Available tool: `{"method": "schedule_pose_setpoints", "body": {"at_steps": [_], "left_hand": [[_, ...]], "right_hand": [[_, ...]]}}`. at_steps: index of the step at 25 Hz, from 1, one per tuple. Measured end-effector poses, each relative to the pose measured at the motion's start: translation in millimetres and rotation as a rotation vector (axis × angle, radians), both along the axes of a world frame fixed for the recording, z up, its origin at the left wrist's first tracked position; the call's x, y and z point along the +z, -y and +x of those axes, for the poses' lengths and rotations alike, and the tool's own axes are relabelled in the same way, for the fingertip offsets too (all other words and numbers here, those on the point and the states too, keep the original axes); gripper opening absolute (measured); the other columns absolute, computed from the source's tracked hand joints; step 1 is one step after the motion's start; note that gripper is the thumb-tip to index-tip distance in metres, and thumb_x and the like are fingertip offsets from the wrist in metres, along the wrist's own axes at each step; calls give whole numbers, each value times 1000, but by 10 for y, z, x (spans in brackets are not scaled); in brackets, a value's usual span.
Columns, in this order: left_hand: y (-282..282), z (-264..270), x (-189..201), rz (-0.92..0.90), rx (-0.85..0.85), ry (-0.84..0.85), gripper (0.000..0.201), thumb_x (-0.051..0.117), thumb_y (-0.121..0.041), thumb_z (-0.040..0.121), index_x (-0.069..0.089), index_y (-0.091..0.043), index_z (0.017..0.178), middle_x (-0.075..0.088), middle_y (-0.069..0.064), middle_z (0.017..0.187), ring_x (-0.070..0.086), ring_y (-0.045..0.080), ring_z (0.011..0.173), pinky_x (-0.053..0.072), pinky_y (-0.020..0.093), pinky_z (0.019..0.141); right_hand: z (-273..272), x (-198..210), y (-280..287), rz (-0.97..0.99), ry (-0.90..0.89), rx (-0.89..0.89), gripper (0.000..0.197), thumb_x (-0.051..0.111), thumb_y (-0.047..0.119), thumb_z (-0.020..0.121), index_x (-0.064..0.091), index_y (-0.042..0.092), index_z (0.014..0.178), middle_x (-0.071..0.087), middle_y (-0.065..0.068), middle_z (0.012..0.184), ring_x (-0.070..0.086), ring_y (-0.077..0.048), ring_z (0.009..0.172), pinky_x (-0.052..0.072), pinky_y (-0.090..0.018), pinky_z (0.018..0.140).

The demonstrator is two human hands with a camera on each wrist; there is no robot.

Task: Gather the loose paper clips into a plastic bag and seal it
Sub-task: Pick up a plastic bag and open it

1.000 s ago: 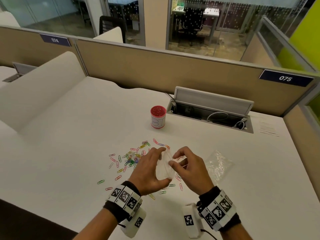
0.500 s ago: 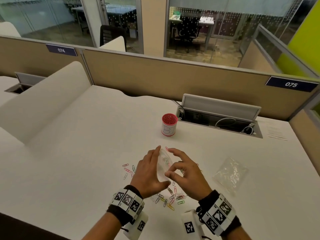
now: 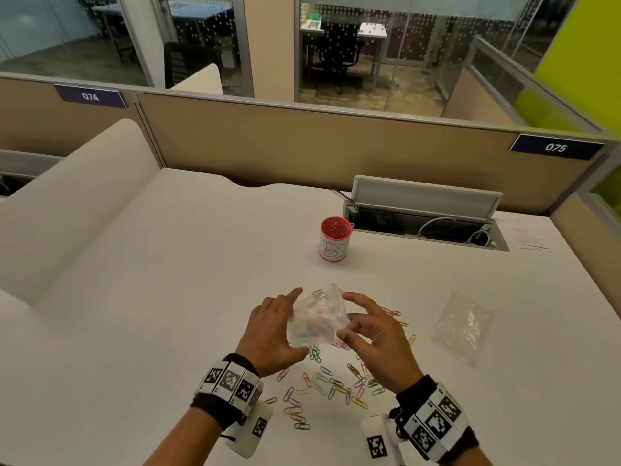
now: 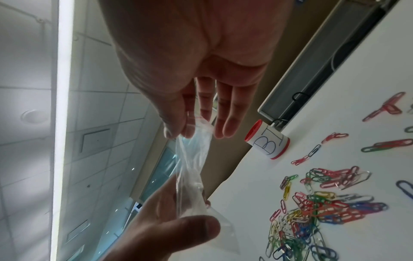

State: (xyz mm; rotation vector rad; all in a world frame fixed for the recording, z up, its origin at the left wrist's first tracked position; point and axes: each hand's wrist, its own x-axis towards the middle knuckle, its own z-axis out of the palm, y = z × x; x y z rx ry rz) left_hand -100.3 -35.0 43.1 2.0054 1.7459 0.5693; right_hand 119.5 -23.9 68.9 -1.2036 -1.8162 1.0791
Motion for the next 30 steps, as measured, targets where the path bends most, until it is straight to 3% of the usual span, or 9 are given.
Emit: {"method": "schedule_pose_setpoints", "body": {"at_steps": [5, 9, 12, 17, 19, 21, 24, 27, 30], "left_hand": [[-83, -246, -13, -152, -38, 197, 98, 82, -37, 57, 29, -40, 139, 47, -10, 89, 55, 10, 78, 52, 26, 74], [-154, -332, -21, -363, 99, 809, 50, 77, 3, 70, 65, -21, 112, 62, 7, 95, 63, 21, 69, 57, 36, 74], [-195, -344, -58, -397, 213, 960, 15, 62, 5, 84, 70, -6, 91, 72, 8, 89, 62, 22, 77, 53, 34, 74], [-218, -360, -112, -492, 442, 1149, 14, 52, 4, 90, 63, -4, 88, 57, 15, 76, 58, 24, 65, 55, 38, 68], [-227, -354, -116, -390, 502, 1073, 13, 55, 2, 90, 64, -8, 90, 55, 14, 78, 55, 22, 62, 54, 33, 62], [-233, -317, -113, -216, 432, 818, 19, 68, -13, 85, 63, -18, 103, 63, 3, 94, 60, 18, 79, 51, 28, 74], [-190, -126, -39, -83, 72, 371, 83, 81, -49, 64, 44, -25, 134, 47, -17, 129, 43, 1, 117, 34, 22, 100], [-184, 183, -28, -24, -135, 113, 117, 72, -71, 50, 24, -22, 145, 33, -12, 143, 30, 8, 131, 25, 33, 111], [-194, 382, -115, -8, -158, 34, 112, 64, -70, 55, 20, -20, 146, 33, -3, 149, 29, 15, 138, 26, 45, 113]], "right_hand": [[20, -23, 37, -79, -39, -112, 24, 72, 8, 82, 65, 15, 60, 67, 12, 114, 64, 5, 97, 50, -13, 76], [124, -67, -42, -172, -174, -151, 17, 69, 3, 83, 65, -4, 68, 74, 2, 101, 68, -8, 99, 54, -22, 82], [132, -46, -82, -194, -229, -151, 20, 68, 0, 82, 60, -6, 65, 75, 5, 101, 68, -7, 101, 52, -17, 83], [118, -69, -162, -174, -132, -89, 28, 68, -3, 82, 58, 12, 60, 61, 15, 120, 54, 14, 112, 41, -2, 85], [123, -160, -185, -157, -101, -86, 24, 70, 0, 81, 59, 8, 62, 60, 17, 123, 52, 12, 116, 44, -9, 92], [115, -230, -177, -115, -31, -96, 21, 71, 4, 81, 60, 6, 63, 61, 17, 124, 52, 11, 117, 45, -17, 98], [49, -252, -131, -18, 96, -38, 23, 72, 16, 80, 58, 14, 62, 55, 11, 135, 50, 6, 123, 42, -22, 102], [-34, -230, -73, 44, 239, 48, 20, 67, 29, 78, 59, 18, 63, 46, 13, 143, 48, 3, 127, 41, -25, 105], [-95, -157, -25, 85, 344, 110, 20, 63, 33, 79, 62, 18, 66, 36, 21, 146, 56, -4, 119, 46, -27, 98]]}}
